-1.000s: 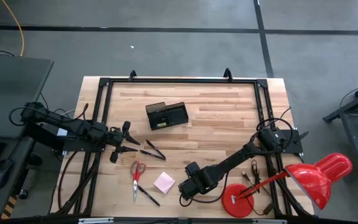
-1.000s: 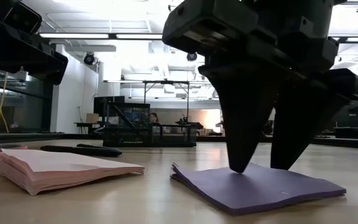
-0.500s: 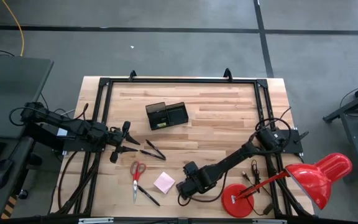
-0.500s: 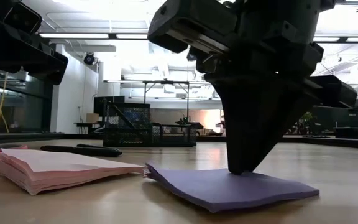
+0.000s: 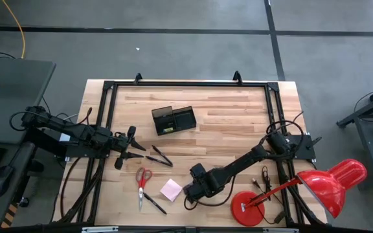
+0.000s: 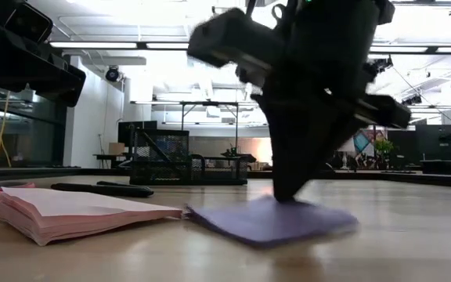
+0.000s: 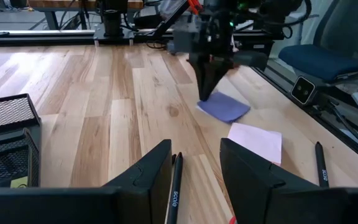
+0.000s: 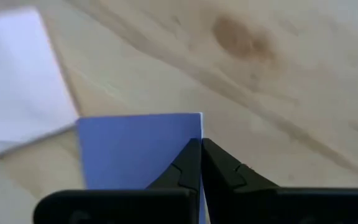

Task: Pick and place office supplies into organizer
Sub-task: Put the blue sticky note into the black desk organizer

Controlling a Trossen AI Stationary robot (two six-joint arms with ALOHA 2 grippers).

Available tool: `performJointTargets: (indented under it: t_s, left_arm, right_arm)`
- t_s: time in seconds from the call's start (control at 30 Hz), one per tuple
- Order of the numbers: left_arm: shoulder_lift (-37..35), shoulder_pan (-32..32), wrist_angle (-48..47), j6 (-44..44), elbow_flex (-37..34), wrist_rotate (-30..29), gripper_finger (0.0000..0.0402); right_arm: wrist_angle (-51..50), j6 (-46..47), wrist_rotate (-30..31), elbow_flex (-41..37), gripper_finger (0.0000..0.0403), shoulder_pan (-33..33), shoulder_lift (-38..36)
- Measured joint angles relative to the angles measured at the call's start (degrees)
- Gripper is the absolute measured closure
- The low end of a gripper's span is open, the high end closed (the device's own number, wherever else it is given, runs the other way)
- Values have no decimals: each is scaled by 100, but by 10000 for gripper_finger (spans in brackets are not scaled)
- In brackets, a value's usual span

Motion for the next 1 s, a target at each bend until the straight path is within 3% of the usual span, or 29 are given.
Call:
performJointTargets:
  t_s: [0.37, 0.73, 1.0]
  left_arm:
    - [-2, -1, 2, -1, 0, -2, 279]
    - [0, -1, 0, 0, 0, 0, 279]
    - [-1, 0, -2, -1, 0, -2, 279]
  right_arm:
    - [-259, -623, 403, 11, 403, -344, -303]
    - [-489, -1433, 1287, 19, 403, -761, -869]
    - [-521, -2007, 1454, 24, 403, -1233, -930]
